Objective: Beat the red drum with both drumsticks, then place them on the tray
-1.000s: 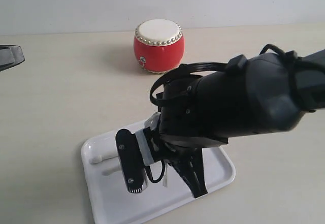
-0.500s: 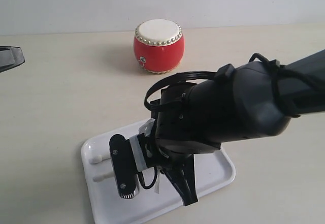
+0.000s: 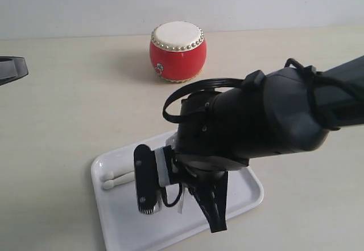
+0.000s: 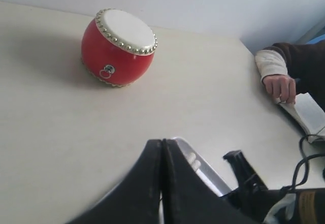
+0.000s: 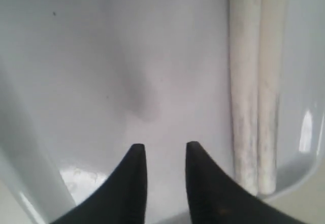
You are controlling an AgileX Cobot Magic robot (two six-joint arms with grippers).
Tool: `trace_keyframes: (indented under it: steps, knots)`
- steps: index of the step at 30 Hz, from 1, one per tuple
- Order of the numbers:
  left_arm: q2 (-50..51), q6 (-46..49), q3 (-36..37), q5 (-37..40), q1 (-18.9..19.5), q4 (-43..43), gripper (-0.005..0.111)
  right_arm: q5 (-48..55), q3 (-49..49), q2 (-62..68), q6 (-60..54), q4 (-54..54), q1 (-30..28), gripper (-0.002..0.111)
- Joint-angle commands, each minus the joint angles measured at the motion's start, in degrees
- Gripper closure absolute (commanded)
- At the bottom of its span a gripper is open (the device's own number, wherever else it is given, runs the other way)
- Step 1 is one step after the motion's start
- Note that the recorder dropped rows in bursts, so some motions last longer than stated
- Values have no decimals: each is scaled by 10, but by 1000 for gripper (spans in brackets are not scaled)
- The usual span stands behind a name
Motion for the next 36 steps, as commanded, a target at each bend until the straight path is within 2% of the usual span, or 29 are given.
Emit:
trace_keyframes:
  steps: [1,3,6,11,14,19,25,34,36]
  knots:
    - [-2,-3,-4,-7,3,28,107,35,10,-74,220,-13,-14,108]
    - [-12,-3,-3,-7,3,29,107,22,33,-128,311,-13,-25,108]
    - [-45,-21,1,-30,3,51,107,-12,86,-239,373,-25,-36,108]
    - [-132,-36,59,-91,3,37,107,-43,187,-419,495,-58,-37,108]
    - [-172,-35,102,-98,3,-3,107,-74,246,-525,529,-66,-37,108]
    - [-213,-35,127,-74,3,-11,107,-79,296,-645,535,-79,-37,108]
    - [-211,-35,127,-63,3,-12,107,-105,301,-720,552,-73,-37,108]
    - [-210,-33,127,-63,2,-12,107,-122,301,-725,563,-65,-37,108]
    - [-210,-33,127,-63,-13,-12,107,-122,301,-725,563,-65,-37,108]
